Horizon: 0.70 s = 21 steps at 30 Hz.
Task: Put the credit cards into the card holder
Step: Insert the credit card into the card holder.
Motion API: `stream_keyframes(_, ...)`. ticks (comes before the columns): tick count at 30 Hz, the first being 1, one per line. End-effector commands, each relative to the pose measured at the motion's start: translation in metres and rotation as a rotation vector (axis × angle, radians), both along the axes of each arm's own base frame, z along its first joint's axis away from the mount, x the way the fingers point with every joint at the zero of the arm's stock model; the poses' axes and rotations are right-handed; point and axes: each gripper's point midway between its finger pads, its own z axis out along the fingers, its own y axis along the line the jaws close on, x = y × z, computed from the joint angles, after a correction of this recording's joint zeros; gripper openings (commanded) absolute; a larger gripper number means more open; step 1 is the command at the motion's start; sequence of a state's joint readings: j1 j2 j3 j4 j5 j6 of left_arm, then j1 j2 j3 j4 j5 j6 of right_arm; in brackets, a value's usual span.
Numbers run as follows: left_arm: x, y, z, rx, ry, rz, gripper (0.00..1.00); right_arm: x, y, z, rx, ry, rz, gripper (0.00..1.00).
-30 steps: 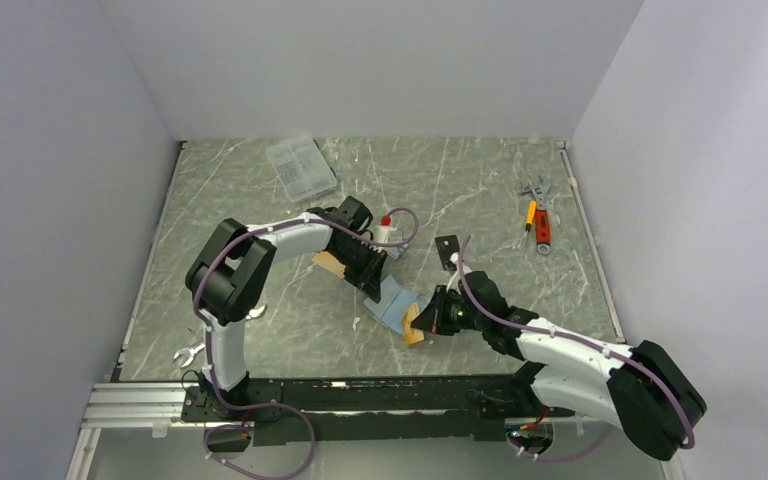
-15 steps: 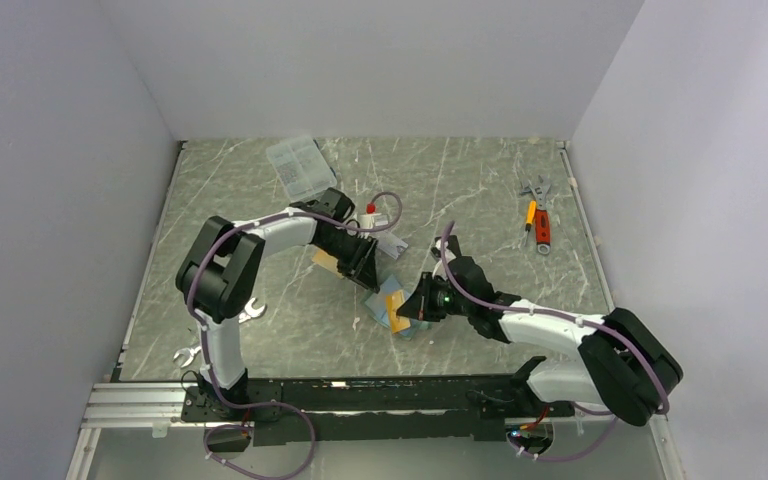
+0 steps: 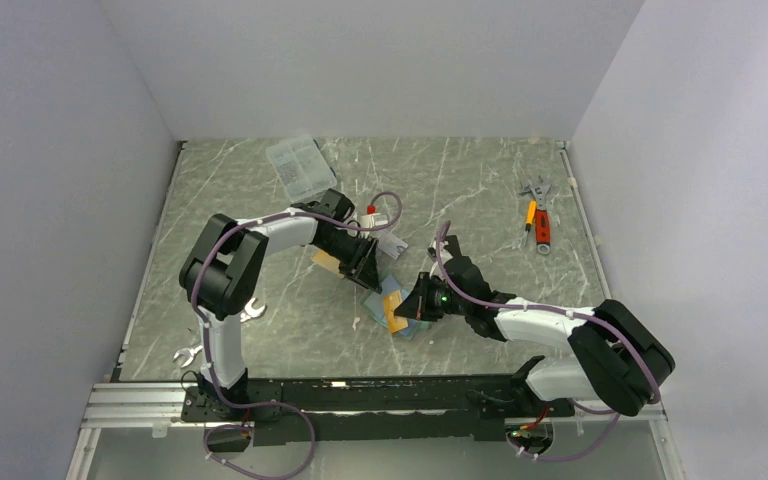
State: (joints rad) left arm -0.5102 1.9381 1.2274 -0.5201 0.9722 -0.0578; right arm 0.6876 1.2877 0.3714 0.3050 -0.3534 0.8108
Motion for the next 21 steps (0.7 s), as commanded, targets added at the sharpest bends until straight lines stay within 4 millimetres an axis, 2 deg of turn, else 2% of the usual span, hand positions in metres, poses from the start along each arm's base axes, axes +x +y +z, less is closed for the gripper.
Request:
stream_keyframes(1,-0.002,-0.010,0.005,-0.033,0.002,-0.031,0.38,0.013,0.012,0.020,0.062,-0.072,0.016,0.00)
stream_keyframes(5,-0.004,-0.011,-0.007,0.013,-0.001,-0.041,0.36,0.013,0.013,0.018,0.060,-0.069,0.020,0.00)
stream_keyframes(7,-0.002,-0.008,-0.013,0.049,-0.011,-0.028,0.33,0.012,0.012,0.016,0.058,-0.065,0.019,0.00)
stream_keyframes(13,0.001,-0.001,-0.028,0.121,-0.025,0.015,0.01,0.005,-0.002,0.011,0.053,-0.062,-0.022,0.00)
stream_keyframes(21,-0.009,0.003,-0.025,0.123,0.010,0.097,0.00,0.018,-0.030,0.012,0.042,-0.085,-0.216,0.00)
